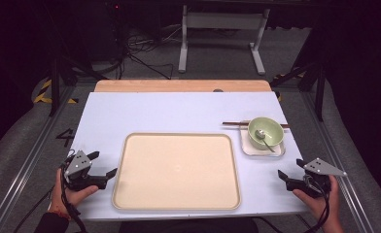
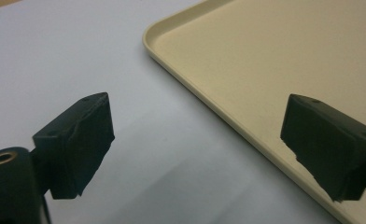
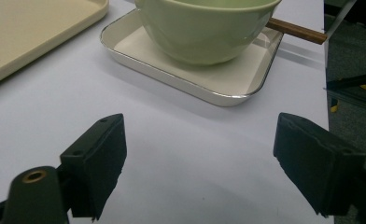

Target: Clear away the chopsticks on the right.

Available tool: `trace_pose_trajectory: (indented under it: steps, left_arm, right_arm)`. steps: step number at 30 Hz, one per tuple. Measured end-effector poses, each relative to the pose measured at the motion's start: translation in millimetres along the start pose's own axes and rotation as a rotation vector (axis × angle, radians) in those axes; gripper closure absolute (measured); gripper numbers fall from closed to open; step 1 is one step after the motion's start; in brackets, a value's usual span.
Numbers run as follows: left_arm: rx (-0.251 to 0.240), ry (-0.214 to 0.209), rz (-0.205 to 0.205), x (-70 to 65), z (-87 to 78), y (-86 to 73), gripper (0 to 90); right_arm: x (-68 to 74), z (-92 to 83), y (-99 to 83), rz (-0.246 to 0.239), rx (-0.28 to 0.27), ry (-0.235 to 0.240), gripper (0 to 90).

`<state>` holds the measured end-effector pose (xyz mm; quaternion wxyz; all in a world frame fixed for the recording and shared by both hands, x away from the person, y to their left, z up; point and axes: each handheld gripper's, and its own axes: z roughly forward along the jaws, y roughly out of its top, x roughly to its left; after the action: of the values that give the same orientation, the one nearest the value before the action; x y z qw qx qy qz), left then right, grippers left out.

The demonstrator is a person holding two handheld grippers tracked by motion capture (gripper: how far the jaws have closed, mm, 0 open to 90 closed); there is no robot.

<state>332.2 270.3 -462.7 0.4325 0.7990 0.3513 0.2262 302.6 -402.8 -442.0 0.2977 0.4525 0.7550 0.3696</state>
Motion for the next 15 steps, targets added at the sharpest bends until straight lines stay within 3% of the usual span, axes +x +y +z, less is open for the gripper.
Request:
trace_pose_trajectory:
  steps: [4,10,15]
  left_arm:
    - [-0.008,0.018,0.016,-4.8,-2.6,-0.8,11.9]
    - [-0.027,0.011,0.029,-8.8,-7.4,-2.6,12.3]
    - [-0.060,0.010,0.014,-7.6,-11.0,-1.9,13.2]
  right_arm:
    - [1.4,1.3,2.3,-0.015,0.003,-0.001,18.0]
    - [3.0,3.6,8.4,-0.013,-0.005,0.005,18.2]
    - [1.7,4.4,9.2,-0.018,0.000,-0.006,20.6]
